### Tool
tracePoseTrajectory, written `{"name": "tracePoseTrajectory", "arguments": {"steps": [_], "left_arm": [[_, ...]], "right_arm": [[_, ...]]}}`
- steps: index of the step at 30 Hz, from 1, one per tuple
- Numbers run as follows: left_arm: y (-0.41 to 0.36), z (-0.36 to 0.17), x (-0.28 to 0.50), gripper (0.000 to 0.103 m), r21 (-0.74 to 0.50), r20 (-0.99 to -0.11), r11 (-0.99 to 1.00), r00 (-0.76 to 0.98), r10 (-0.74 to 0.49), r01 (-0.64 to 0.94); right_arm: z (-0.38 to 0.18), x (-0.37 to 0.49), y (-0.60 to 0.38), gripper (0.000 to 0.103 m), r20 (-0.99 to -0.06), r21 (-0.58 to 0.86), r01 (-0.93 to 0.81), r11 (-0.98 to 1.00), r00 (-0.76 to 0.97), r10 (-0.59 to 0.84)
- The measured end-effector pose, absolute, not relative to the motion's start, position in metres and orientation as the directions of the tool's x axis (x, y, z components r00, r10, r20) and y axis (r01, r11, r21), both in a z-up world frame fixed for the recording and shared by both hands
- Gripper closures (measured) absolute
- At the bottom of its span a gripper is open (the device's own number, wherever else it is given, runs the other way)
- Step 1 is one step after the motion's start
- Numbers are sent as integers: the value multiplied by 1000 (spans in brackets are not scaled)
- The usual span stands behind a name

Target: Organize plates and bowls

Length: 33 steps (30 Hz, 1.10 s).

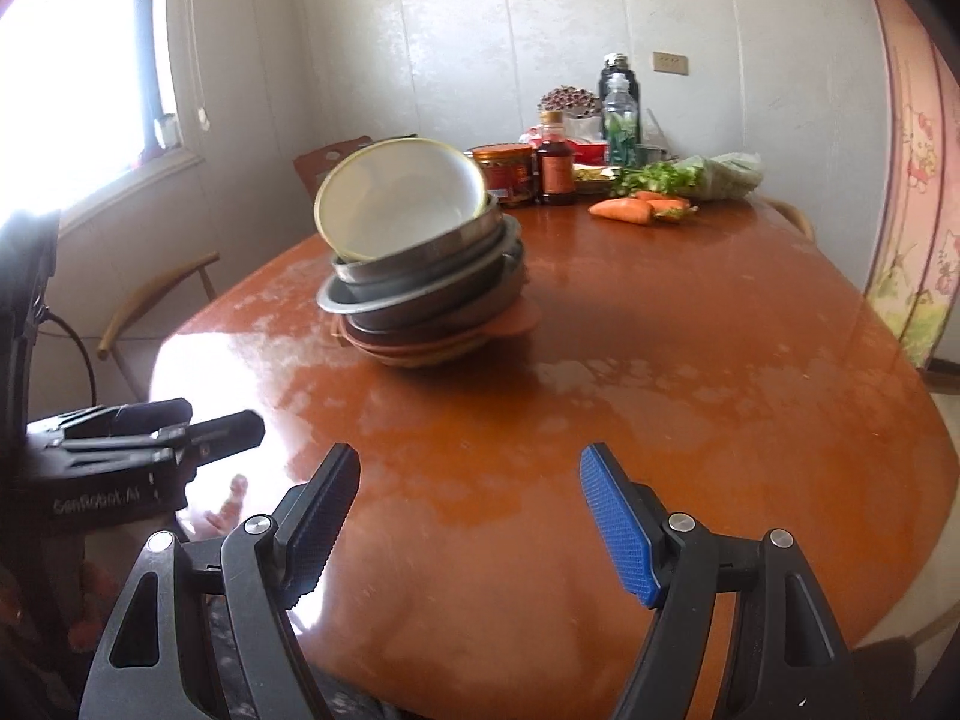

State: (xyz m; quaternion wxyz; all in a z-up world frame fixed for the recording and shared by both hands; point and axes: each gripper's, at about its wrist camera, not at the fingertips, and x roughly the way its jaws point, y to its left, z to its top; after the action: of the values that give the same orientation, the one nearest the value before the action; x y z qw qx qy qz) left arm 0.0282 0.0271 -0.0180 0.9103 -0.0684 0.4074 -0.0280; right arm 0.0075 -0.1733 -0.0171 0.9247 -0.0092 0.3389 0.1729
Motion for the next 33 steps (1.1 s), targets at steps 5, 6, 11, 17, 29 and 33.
{"name": "tracePoseTrajectory", "arguments": {"steps": [5, 6, 11, 17, 29, 33], "left_arm": [[14, -29, 27, 21, -149, -758, 989, 639, -127, 19], [13, -30, 27, 21, -142, -760, 990, 638, -122, 19], [12, -33, 26, 21, -137, -762, 991, 638, -110, 7], [13, -36, 27, 21, -134, -766, 991, 635, -102, -2], [20, -38, 30, 21, -132, -767, 991, 635, -90, -18], [20, -39, 29, 21, -123, -765, 992, 638, -83, -19]], "right_arm": [[-20, 6, -179, 26, -629, 95, -301, 949, 720, 292], [-20, 8, -181, 26, -628, 101, -297, 950, 721, 293], [-24, 9, -182, 26, -635, 116, -291, 950, 714, 296], [-29, 11, -179, 26, -645, 124, -285, 950, 704, 295], [-32, 11, -178, 26, -645, 125, -290, 949, 703, 300], [-32, 11, -178, 26, -643, 120, -288, 950, 706, 295]]}}
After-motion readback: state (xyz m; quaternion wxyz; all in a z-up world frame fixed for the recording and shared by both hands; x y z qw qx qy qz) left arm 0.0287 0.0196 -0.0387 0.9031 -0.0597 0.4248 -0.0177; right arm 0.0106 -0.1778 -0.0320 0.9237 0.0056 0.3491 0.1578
